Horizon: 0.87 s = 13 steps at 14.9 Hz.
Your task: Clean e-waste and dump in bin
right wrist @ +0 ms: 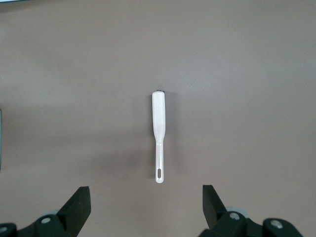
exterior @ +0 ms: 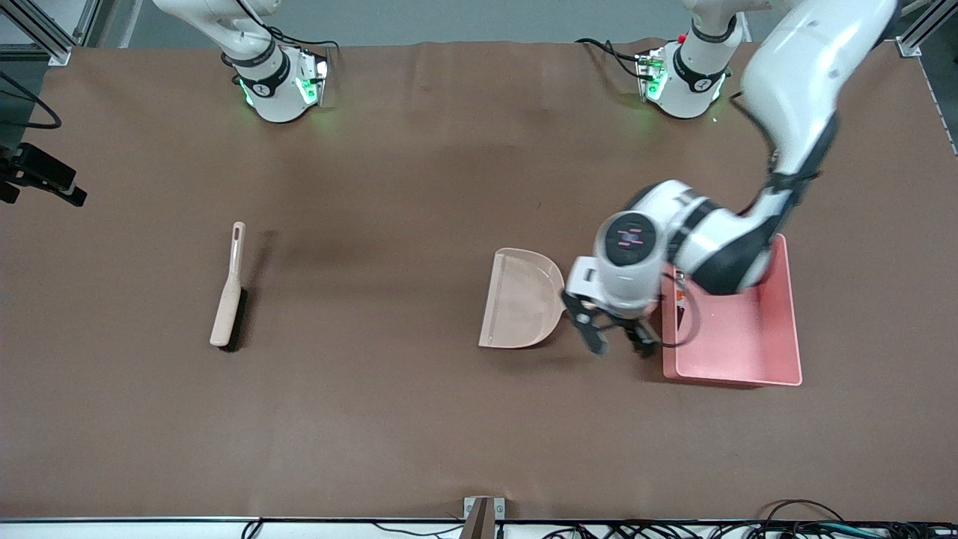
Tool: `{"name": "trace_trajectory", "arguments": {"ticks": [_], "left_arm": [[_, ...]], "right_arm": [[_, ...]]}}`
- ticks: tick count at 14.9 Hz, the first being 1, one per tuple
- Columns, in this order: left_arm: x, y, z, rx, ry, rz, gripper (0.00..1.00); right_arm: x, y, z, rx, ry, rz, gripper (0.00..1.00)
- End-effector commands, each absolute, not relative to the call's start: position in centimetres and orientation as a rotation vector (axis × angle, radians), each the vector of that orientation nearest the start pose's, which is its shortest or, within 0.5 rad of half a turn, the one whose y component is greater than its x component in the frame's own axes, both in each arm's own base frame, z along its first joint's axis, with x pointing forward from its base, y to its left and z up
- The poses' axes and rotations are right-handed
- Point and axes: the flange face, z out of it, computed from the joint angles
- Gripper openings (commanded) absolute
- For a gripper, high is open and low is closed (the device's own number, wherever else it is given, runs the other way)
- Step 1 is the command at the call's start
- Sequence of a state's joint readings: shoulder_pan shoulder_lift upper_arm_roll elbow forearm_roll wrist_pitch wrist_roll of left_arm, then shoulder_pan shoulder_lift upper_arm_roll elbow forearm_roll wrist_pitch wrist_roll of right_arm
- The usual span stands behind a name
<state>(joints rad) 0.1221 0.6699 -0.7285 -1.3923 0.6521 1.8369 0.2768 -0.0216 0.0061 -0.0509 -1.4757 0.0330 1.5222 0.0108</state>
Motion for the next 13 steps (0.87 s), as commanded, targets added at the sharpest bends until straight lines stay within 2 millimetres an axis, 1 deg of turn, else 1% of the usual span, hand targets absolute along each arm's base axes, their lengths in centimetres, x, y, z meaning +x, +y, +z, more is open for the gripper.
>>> {"name": "trace_trajectory", "arguments": {"ticks": [1, 2, 3, 4, 5, 6, 7, 8, 10, 11, 13], "left_arm": [[67.1, -19.6, 44.8, -2.806, 1.030, -0.024, 1.00], [67.4, -16.8, 46.9, -2.841, 0.932, -0.059, 1.00], [67.3, -15.3, 48.9, -2.841, 0.888, -0.093, 1.00], [67.0, -14.8, 50.4, -2.836, 0.867, -0.121, 1.00], [66.4, -14.8, 52.3, -2.839, 0.846, -0.156, 1.00], [65.8, -14.5, 53.8, -2.874, 0.787, -0.175, 1.00], [65.1, -13.7, 55.1, -2.930, 0.683, -0.167, 1.00], [64.7, -12.4, 56.1, -2.994, 0.561, -0.154, 1.00], [63.1, -12.3, 58.8, -3.038, 0.458, -0.164, 1.00], [62.5, -12.4, 59.4, -3.055, 0.408, -0.151, 1.00], [61.2, -10.8, 61.1, -3.089, 0.316, -0.120, 1.00]], "right_arm": [[54.9, -3.6, 66.5, -3.123, 0.142, -0.077, 1.00], [54.9, -3.6, 66.5, -3.125, 0.142, -0.077, 1.00], [55.0, -3.6, 66.5, -3.125, 0.140, -0.080, 1.00], [55.0, -3.6, 66.5, -3.123, 0.142, -0.080, 1.00], [54.9, -3.6, 66.5, -3.125, 0.140, -0.077, 1.00], [55.0, -3.6, 66.5, -3.123, 0.142, -0.080, 1.00], [55.0, -3.6, 66.5, -3.125, 0.142, -0.080, 1.00], [55.0, -3.6, 66.5, -3.123, 0.142, -0.080, 1.00], [55.0, -3.6, 66.5, -3.123, 0.142, -0.080, 1.00], [55.0, -3.6, 66.5, -3.123, 0.142, -0.080, 1.00], [55.0, -3.6, 66.5, -3.125, 0.142, -0.080, 1.00]]}}
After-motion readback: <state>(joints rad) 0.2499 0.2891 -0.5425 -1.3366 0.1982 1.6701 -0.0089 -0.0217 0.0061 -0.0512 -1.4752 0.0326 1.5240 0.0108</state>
